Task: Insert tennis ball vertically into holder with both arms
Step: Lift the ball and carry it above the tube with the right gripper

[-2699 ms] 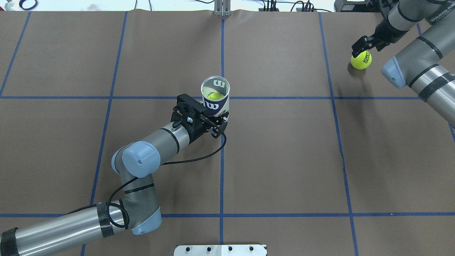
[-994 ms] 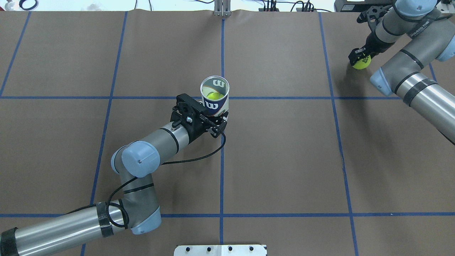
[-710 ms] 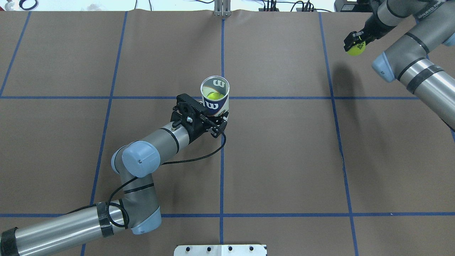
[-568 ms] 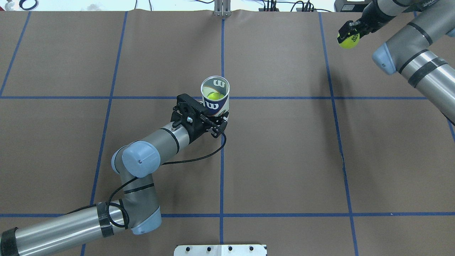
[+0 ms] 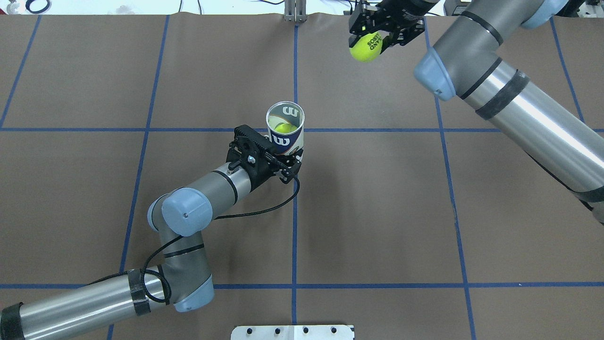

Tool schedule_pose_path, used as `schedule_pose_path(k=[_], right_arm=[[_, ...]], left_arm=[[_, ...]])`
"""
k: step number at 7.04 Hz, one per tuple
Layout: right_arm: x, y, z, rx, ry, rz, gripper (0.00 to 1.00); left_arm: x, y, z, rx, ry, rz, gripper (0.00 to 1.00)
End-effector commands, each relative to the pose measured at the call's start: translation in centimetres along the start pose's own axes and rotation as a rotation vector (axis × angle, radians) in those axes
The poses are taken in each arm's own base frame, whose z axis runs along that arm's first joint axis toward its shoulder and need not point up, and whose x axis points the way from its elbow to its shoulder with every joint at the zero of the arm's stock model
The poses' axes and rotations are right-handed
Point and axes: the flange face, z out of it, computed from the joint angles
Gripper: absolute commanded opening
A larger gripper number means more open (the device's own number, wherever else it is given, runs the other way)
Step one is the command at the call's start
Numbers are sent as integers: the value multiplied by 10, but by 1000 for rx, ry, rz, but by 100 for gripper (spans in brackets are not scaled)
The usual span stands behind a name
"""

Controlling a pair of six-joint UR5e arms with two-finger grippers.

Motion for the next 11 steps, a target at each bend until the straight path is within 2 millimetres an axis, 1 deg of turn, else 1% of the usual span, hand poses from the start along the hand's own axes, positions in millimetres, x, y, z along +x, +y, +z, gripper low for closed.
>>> schedule_pose_path(k=[1, 2, 3, 4, 7, 8, 10, 11], right_arm=[[-91, 46, -22, -43, -14, -17, 0], [-110, 59, -11, -53, -20, -36, 0], [-126, 75, 5, -47, -9, -2, 0], [-133, 83, 12, -57, -10, -7, 0], [-138, 101, 25, -93, 15, -1, 0], [-138, 104, 27, -101, 23, 5, 0], [-138, 112, 38, -115, 31, 1, 0], [-138, 113, 40, -117, 32, 0, 4]], left_arm=[[3, 2, 0, -2, 3, 0, 74], [3, 2, 0, -2, 3, 0, 74], [3, 2, 0, -2, 3, 0, 74], [3, 2, 0, -2, 3, 0, 74], [2, 1, 0, -2, 2, 1, 74], [0, 1, 0, -2, 0, 2, 74], [0, 1, 0, -2, 0, 2, 74], [0, 1, 0, -2, 0, 2, 74]])
